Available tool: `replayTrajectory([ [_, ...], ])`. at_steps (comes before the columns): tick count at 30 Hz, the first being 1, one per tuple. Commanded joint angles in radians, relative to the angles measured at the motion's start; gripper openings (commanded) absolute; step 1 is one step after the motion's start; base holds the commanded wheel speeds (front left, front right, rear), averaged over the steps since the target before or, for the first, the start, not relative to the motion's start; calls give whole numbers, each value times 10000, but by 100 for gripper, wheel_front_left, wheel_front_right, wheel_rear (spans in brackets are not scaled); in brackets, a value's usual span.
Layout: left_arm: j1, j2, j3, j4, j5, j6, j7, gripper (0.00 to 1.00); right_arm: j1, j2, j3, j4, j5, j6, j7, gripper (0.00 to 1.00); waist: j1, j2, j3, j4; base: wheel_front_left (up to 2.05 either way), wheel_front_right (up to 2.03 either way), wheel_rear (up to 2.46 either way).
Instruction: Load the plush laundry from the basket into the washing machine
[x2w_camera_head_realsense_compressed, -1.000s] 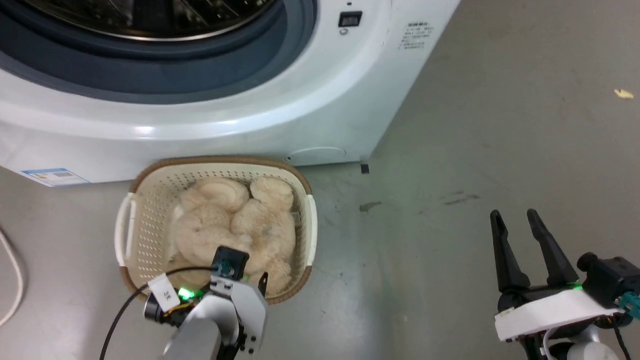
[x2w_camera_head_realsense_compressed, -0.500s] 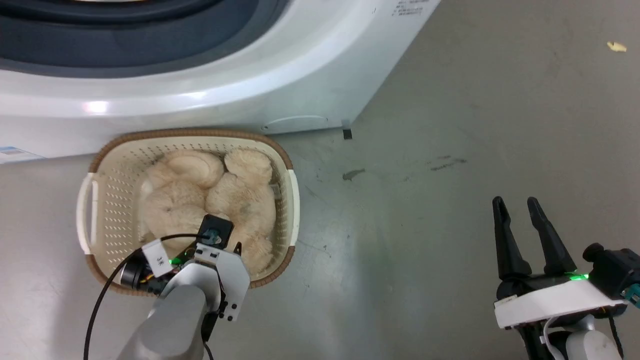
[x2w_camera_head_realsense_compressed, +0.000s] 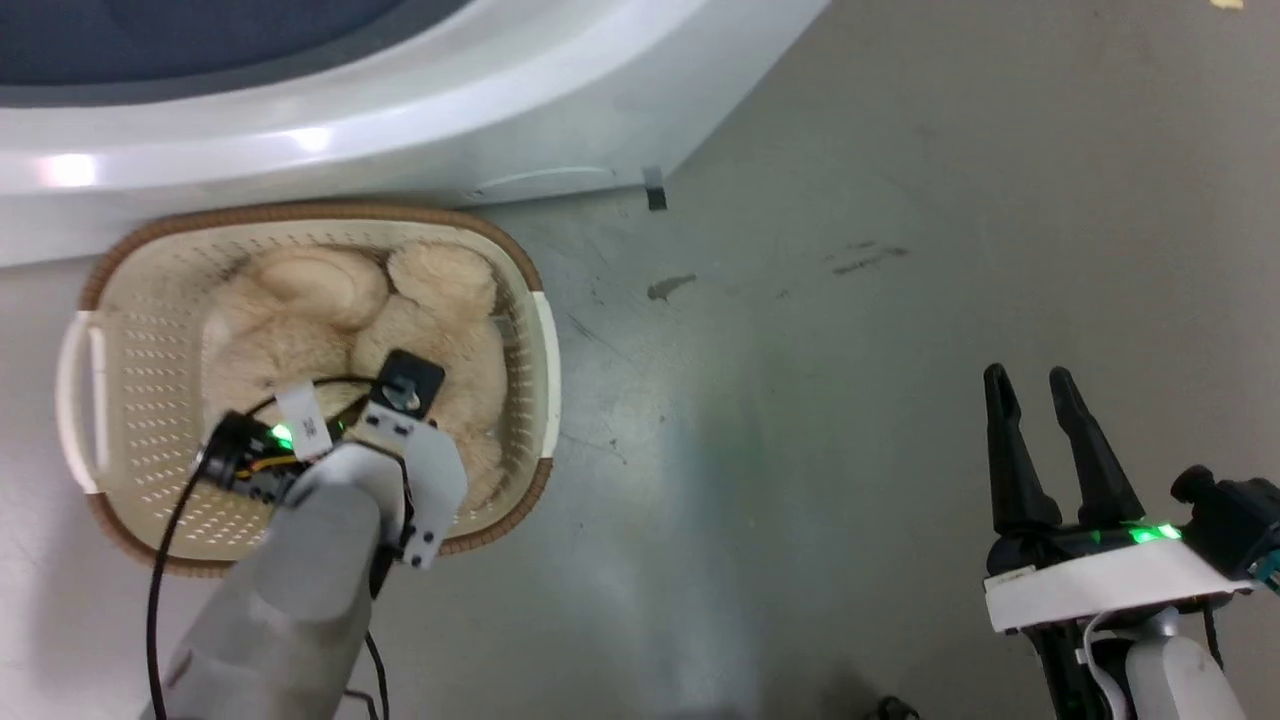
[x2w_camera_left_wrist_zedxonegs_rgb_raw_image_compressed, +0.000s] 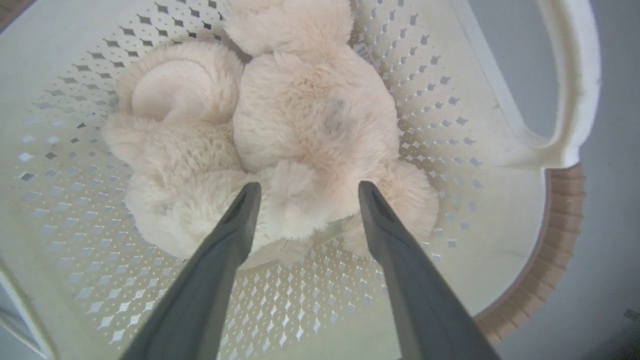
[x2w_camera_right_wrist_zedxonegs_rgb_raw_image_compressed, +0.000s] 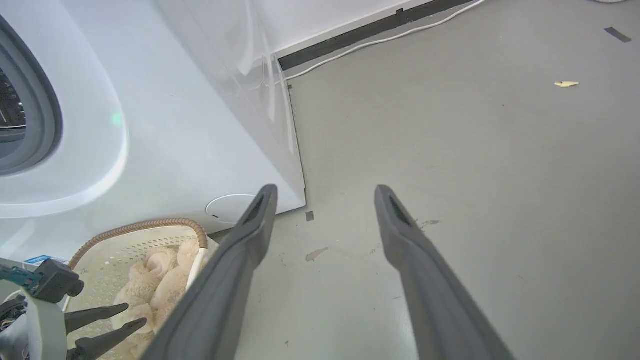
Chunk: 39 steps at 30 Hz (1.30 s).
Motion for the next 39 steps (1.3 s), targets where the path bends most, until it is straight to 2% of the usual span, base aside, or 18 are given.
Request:
replayTrajectory([
  [1, -364, 105, -163, 297, -46, -16, 10, 100, -211, 3, 33, 59, 179, 7, -118, 100, -1, 0, 251, -153, 0, 0, 0],
  [7, -967, 229, -417, 826, -187, -156, 179, 100, -402, 3, 145, 117, 486, 7, -222, 100, -1, 0, 772, -379, 0, 0, 0],
  [9, -1360, 330, 5, 1126, -811, -6, 52, 100, -517, 3, 194, 170, 712, 7, -285, 100, -1, 0, 1101, -529, 0, 0, 0],
  [13, -1650, 401, 146, 1442, -1185, 1, 83, 100, -588, 3, 99, 297, 1052, 7, -347, 100, -1, 0, 1403, -693, 0, 0, 0],
  [17, -2029, 584, -94, 1878, -1274, -114, 388, 100, -706, 3, 178, 441, 1350, 8, -431, 100, -1, 0, 1803, -944, 0, 0, 0],
  [25, -2713, 873, -426, 2529, -1425, 148, 901, 100, -1011, 3, 430, 589, 2001, 8, -557, 100, -1, 0, 2621, -1376, 0, 0, 0],
  [28, -2711, 986, -502, 2543, -1471, 50, 1082, 100, -1117, 3, 569, 670, 2159, 8, -557, 100, -1, 0, 2758, -1534, 0, 0, 0],
  [29, -2703, 972, -511, 2541, -1492, 14, 1077, 56, -1124, 3, 575, 683, 2172, 8, -557, 100, -1, 0, 2761, -1541, 0, 0, 0],
  [30, -2700, 959, -529, 2499, -1501, -27, 964, 18, -1129, 3, 577, 699, 2179, 8, -557, 100, -1, 0, 2759, -1545, 0, 0, 0],
  [31, -2684, 966, -555, 2456, -1496, -49, 820, 0, -1140, 3, 585, 722, 2183, 8, -557, 100, -1, 0, 2748, -1559, 0, 0, 0],
  [39, -2284, 875, -587, 2416, -1691, -224, 163, 0, -1076, 3, 318, 864, 2111, 8, -557, 100, -1, 0, 2102, -1422, 0, 0, 0],
])
